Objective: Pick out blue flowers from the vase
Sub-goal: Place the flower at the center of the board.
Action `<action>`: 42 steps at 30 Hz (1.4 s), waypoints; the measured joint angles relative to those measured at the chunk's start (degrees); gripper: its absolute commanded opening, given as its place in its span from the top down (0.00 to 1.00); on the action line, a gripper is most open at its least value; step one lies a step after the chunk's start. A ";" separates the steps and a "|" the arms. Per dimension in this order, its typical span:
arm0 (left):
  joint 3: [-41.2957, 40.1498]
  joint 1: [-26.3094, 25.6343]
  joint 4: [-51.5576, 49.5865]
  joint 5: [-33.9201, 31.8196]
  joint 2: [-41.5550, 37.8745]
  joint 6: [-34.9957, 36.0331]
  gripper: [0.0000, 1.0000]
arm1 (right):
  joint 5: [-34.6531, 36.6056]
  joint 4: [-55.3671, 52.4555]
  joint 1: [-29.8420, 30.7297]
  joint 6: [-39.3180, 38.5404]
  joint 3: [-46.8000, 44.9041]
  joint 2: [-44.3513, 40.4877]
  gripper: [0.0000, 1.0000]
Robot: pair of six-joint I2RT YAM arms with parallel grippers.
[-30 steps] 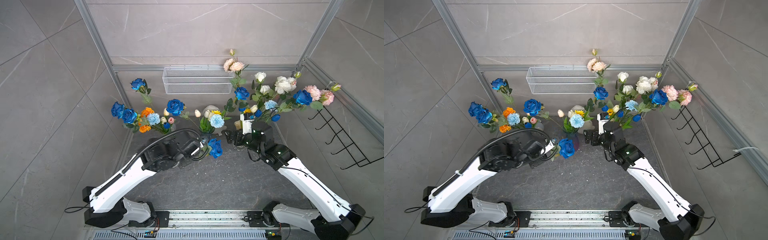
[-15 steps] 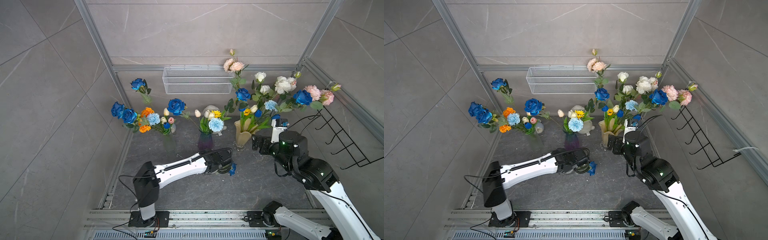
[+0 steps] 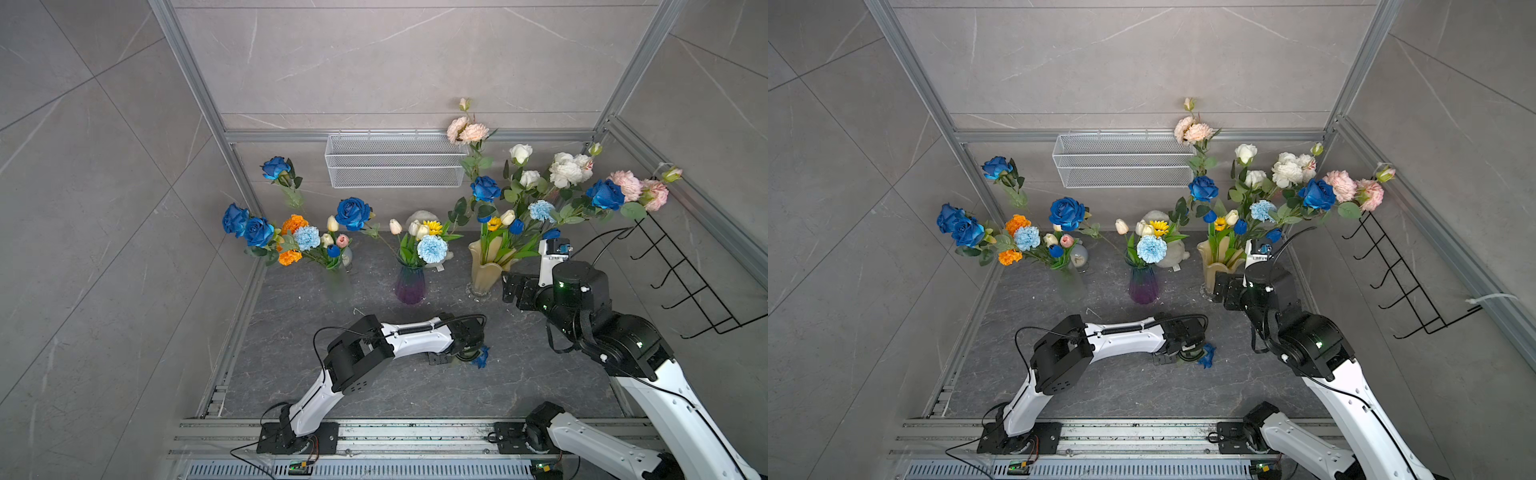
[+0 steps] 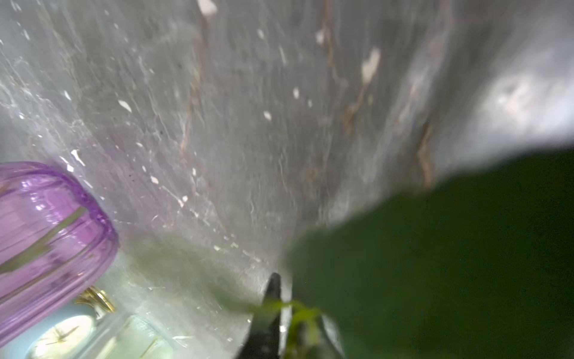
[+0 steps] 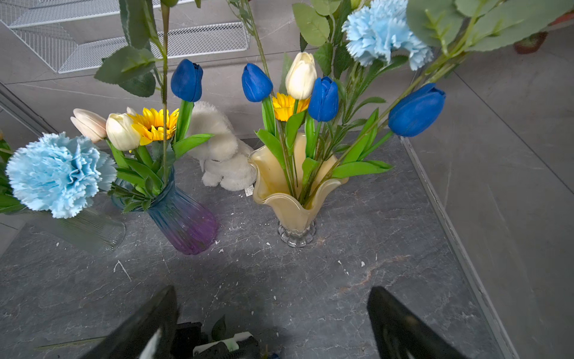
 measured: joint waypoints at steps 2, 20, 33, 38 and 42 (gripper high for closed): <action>-0.04 0.00 1.31 -0.31 -0.07 -0.31 0.59 | -0.22 0.02 0.00 0.00 0.00 0.22 0.04; -11.56 2.01 8.50 1.46 -11.13 -2.97 0.36 | -3.61 2.10 0.00 -0.15 -1.57 2.36 0.04; -18.03 3.82 9.18 -0.68 -38.34 -9.64 0.25 | -14.62 13.49 0.00 2.71 -11.15 10.29 0.04; -22.56 9.88 10.62 1.29 -46.07 -15.19 0.25 | -18.03 19.82 0.00 5.29 -13.07 15.78 0.04; -27.61 16.70 13.62 4.07 -54.99 -20.17 0.25 | -20.85 24.87 0.00 7.48 -13.27 20.83 0.05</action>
